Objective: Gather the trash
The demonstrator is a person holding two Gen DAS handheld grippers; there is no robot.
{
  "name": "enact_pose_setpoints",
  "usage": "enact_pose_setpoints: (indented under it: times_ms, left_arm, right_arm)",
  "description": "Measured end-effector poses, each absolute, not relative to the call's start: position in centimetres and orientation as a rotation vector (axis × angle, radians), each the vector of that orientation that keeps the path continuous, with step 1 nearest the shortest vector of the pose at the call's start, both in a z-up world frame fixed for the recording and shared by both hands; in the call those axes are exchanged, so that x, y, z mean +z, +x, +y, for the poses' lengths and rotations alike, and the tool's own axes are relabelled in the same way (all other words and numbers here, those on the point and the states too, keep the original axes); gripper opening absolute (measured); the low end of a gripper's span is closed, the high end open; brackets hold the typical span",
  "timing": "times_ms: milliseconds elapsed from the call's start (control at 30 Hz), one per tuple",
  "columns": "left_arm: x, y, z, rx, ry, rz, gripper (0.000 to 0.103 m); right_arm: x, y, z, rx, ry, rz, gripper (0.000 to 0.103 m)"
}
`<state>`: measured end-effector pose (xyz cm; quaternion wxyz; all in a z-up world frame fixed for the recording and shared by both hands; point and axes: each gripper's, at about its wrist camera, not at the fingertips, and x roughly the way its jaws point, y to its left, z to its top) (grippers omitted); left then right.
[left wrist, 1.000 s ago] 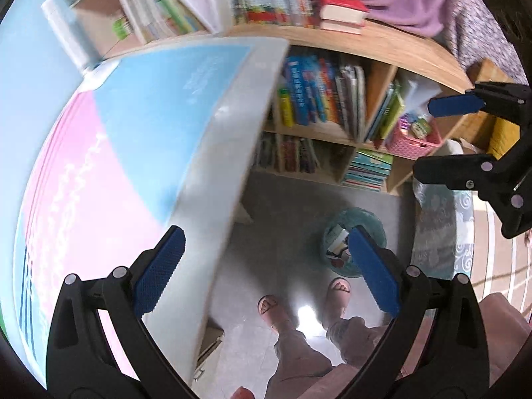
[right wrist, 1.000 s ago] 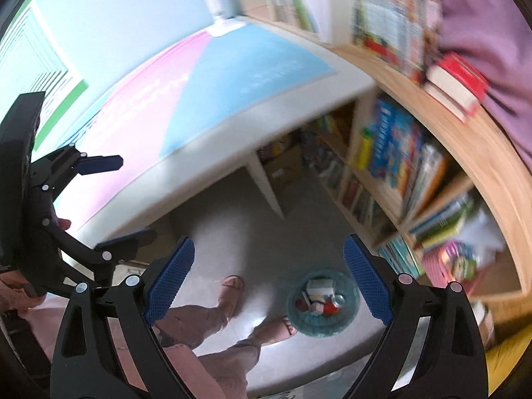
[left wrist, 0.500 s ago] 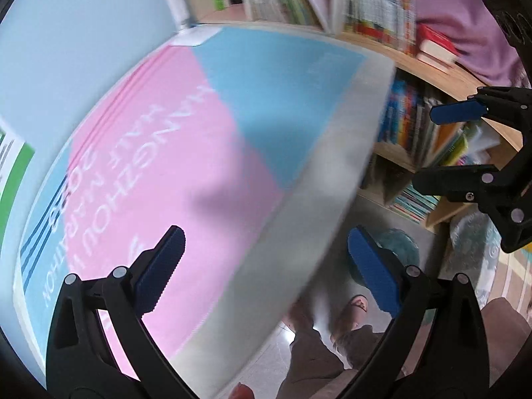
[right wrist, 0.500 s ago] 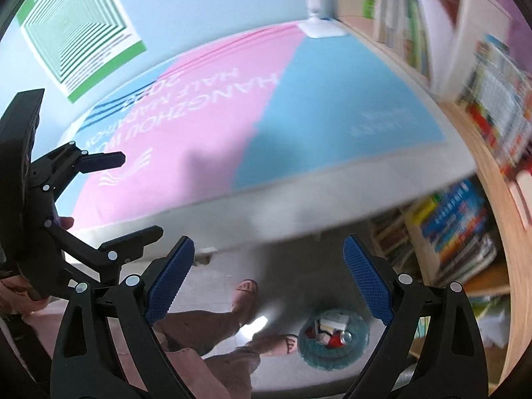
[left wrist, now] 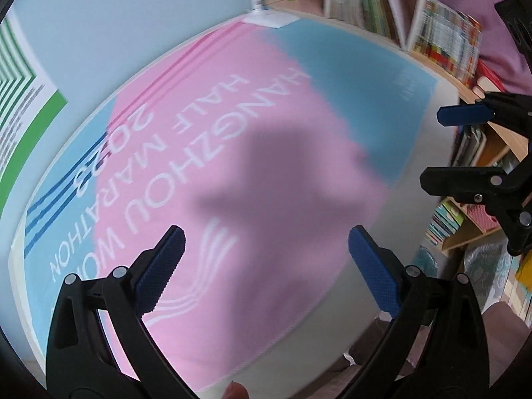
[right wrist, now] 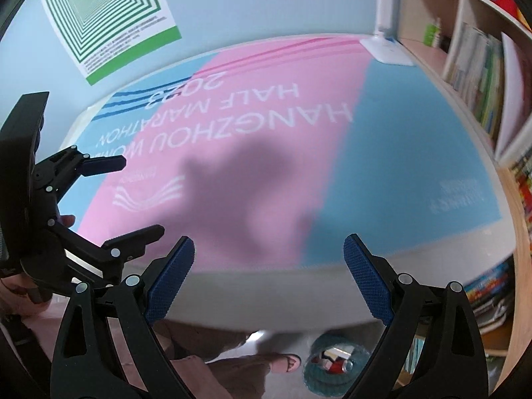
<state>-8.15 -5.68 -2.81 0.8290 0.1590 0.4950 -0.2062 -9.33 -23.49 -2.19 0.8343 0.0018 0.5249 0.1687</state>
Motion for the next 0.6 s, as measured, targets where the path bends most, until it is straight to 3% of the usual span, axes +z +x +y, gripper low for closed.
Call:
enact_pose_setpoints:
  times_ms: [600]
  left_arm:
    - [-3.3,-5.1,0.3,-0.15,0.171,1.11,0.096]
  right_arm:
    - [-2.8,-1.7,-17.7,0.588,-0.125,1.135,0.09]
